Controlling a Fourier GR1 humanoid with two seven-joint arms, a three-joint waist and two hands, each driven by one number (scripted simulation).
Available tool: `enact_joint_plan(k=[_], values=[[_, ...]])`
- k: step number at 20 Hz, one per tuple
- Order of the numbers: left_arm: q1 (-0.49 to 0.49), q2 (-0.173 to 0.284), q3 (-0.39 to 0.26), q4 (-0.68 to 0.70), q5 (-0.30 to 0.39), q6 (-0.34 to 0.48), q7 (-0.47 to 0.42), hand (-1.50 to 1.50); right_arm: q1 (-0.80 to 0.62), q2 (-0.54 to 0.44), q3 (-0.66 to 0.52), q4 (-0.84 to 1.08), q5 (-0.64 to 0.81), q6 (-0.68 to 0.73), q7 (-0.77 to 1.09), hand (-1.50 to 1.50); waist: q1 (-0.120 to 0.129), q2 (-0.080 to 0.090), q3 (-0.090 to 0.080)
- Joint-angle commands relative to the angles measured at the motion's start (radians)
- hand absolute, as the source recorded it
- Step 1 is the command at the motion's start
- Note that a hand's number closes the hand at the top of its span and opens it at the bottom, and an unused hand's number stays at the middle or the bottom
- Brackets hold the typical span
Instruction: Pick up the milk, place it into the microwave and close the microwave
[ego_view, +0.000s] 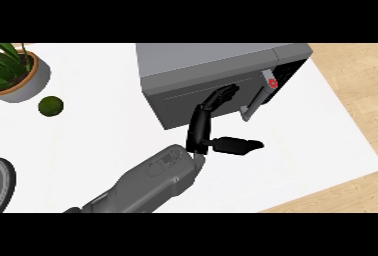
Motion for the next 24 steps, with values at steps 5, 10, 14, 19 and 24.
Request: enact_joint_plan(k=[5,10,14,19,24], values=[[-0.068,0.000,0.053,0.080,0.063,0.021,-0.041,-1.50,-0.057,-0.018,0.002,0.039,0.005,-0.007,0.012,1.50,-0.004,0.018,0.001],[-0.076,0.000,0.041,0.090,0.090,0.010,-0.064,-1.50,-0.093,-0.029,0.016,0.056,0.016,-0.011,0.024,1.50,0.005,0.020,0.000],[-0.091,0.000,0.039,0.085,0.103,0.011,-0.066,-1.50,-0.075,0.101,0.089,0.147,-0.221,0.048,0.061,-1.50,0.008,0.024,0.007],[-0.091,0.000,0.035,0.097,0.128,0.002,-0.087,-1.50,-0.100,0.099,0.091,0.194,-0.293,0.078,0.081,-1.50,-0.005,0.023,0.005],[-0.096,0.000,0.044,0.105,0.154,-0.001,-0.107,-1.50,-0.135,0.067,0.075,0.248,-0.332,0.099,0.106,-1.50,-0.002,0.027,0.004]])
